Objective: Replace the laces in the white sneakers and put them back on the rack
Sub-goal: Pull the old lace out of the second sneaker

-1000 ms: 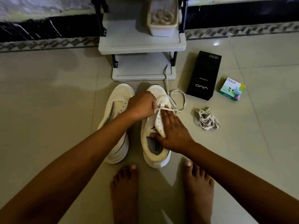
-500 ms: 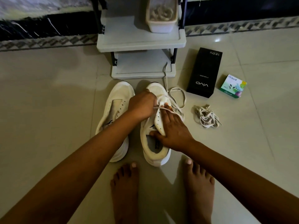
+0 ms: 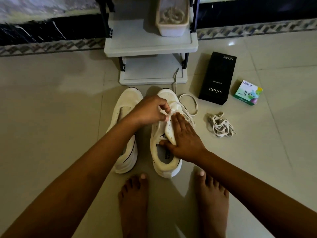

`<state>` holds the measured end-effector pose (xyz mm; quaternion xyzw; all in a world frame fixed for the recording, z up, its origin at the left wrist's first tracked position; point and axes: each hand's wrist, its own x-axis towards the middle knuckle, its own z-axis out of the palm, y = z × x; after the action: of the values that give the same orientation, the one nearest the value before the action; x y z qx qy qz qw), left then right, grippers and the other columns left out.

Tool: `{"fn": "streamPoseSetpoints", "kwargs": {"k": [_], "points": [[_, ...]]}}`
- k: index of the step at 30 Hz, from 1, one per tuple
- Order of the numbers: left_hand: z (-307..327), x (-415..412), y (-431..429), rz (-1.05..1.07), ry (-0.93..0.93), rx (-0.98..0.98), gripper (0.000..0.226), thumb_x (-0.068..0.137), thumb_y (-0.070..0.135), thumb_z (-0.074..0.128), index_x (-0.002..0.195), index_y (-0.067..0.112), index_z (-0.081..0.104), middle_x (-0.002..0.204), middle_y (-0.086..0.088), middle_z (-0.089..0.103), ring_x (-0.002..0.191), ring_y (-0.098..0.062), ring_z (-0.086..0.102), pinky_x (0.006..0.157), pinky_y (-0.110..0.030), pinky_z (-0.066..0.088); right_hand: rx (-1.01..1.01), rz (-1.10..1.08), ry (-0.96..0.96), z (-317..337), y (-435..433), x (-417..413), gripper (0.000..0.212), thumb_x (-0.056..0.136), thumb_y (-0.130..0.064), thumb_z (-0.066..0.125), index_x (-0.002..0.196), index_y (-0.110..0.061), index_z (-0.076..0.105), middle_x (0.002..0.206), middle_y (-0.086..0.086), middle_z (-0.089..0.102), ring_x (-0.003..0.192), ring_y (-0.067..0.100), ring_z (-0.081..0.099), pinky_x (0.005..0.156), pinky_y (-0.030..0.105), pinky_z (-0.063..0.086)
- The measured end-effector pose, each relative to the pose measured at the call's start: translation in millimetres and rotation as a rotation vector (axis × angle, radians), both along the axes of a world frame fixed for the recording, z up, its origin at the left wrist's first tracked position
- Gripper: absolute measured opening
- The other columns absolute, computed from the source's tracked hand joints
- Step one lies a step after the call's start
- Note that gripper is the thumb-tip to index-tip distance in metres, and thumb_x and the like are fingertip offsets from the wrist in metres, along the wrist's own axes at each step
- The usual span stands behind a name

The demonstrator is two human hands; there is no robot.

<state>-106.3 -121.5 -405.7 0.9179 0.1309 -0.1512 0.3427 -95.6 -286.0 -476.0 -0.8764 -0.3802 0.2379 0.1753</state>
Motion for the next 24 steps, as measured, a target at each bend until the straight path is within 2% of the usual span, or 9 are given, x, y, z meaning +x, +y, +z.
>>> {"fn": "streamPoseSetpoints", "kwargs": {"k": [3, 8, 12, 14, 16, 18, 20, 22, 24], "points": [[-16, 4, -8, -0.003, 0.052, 0.245, 0.021, 0.080, 0.019, 0.069, 0.100, 0.017, 0.068, 0.111, -0.002, 0.053, 0.097, -0.020, 0.054, 0.080, -0.029, 0.045, 0.041, -0.005, 0.008, 2, -1, 1, 0.096, 0.087, -0.060, 0.048, 0.150, -0.011, -0.006, 0.158, 0.008, -0.008, 0.146, 0.018, -0.007, 0.113, 0.026, -0.005], [-21, 14, -13, 0.006, 0.031, 0.398, 0.016, 0.087, 0.023, 0.061, 0.096, 0.012, 0.069, 0.109, -0.007, 0.061, 0.095, -0.025, 0.060, 0.075, -0.030, 0.045, 0.017, 0.001, 0.009, 3, 0, 1, 0.096, 0.087, -0.061, 0.047, 0.150, -0.011, -0.006, 0.158, 0.008, -0.009, 0.146, 0.019, -0.008, 0.115, 0.028, -0.004], [-4, 11, -3, 0.003, 0.056, 0.213, 0.008, 0.080, 0.022, 0.072, 0.084, 0.015, 0.072, 0.097, -0.001, 0.067, 0.089, -0.018, 0.060, 0.072, -0.025, 0.043, -0.039, 0.030, 0.003, 0, 1, 0, 0.100, 0.079, -0.072, 0.030, 0.149, -0.013, -0.011, 0.158, 0.009, -0.009, 0.146, 0.020, -0.008, 0.114, 0.029, -0.007], [16, 8, -5, 0.003, 0.049, -0.002, 0.010, 0.078, 0.021, 0.075, 0.083, 0.012, 0.073, 0.089, 0.003, 0.066, 0.082, -0.009, 0.058, 0.071, -0.023, 0.044, -0.032, 0.043, -0.003, -3, 1, 0, 0.099, 0.081, -0.071, 0.032, 0.150, -0.012, -0.009, 0.158, 0.009, -0.009, 0.146, 0.020, -0.009, 0.114, 0.029, -0.007], [27, 7, -9, 0.030, 0.008, -0.082, 0.013, 0.078, 0.020, 0.075, 0.085, 0.009, 0.073, 0.087, 0.005, 0.065, 0.076, -0.001, 0.055, 0.069, -0.016, 0.041, -0.033, 0.051, -0.005, -4, 0, 0, 0.099, 0.083, -0.072, 0.032, 0.149, -0.012, -0.011, 0.158, 0.009, -0.012, 0.146, 0.020, -0.011, 0.116, 0.030, -0.005], [25, 7, -10, 0.075, -0.039, -0.062, 0.015, 0.077, 0.022, 0.076, 0.087, 0.011, 0.073, 0.090, 0.006, 0.067, 0.076, 0.001, 0.055, 0.071, -0.019, 0.044, -0.028, 0.057, -0.016, -6, 0, 0, 0.105, 0.074, -0.078, 0.017, 0.149, -0.012, -0.013, 0.158, 0.009, -0.013, 0.145, 0.020, -0.012, 0.115, 0.029, -0.006], [13, 5, -7, 0.068, -0.004, 0.069, 0.022, 0.076, 0.023, 0.076, 0.096, 0.018, 0.070, 0.099, 0.007, 0.062, 0.088, -0.008, 0.057, 0.076, -0.026, 0.044, -0.025, 0.049, -0.007, -6, 0, 0, 0.109, 0.066, -0.079, 0.010, 0.149, -0.012, -0.012, 0.158, 0.008, -0.012, 0.146, 0.019, -0.011, 0.115, 0.029, -0.007], [0, 3, -6, 0.015, 0.090, 0.254, 0.030, 0.077, 0.022, 0.074, 0.106, 0.023, 0.065, 0.110, 0.004, 0.053, 0.101, -0.016, 0.054, 0.079, -0.028, 0.042, -0.018, 0.038, -0.004, -5, 0, 0, 0.107, 0.070, -0.078, 0.016, 0.150, -0.012, -0.008, 0.159, 0.008, -0.008, 0.146, 0.020, -0.007, 0.115, 0.029, -0.006], [-12, 2, -8, 0.011, 0.139, 0.299, 0.031, 0.078, 0.023, 0.072, 0.108, 0.022, 0.066, 0.117, -0.002, 0.052, 0.104, -0.021, 0.055, 0.081, -0.031, 0.044, -0.016, 0.040, -0.006, -4, 0, 0, 0.102, 0.075, -0.073, 0.025, 0.150, -0.012, -0.007, 0.159, 0.009, -0.007, 0.146, 0.020, -0.006, 0.114, 0.028, -0.008]]}}
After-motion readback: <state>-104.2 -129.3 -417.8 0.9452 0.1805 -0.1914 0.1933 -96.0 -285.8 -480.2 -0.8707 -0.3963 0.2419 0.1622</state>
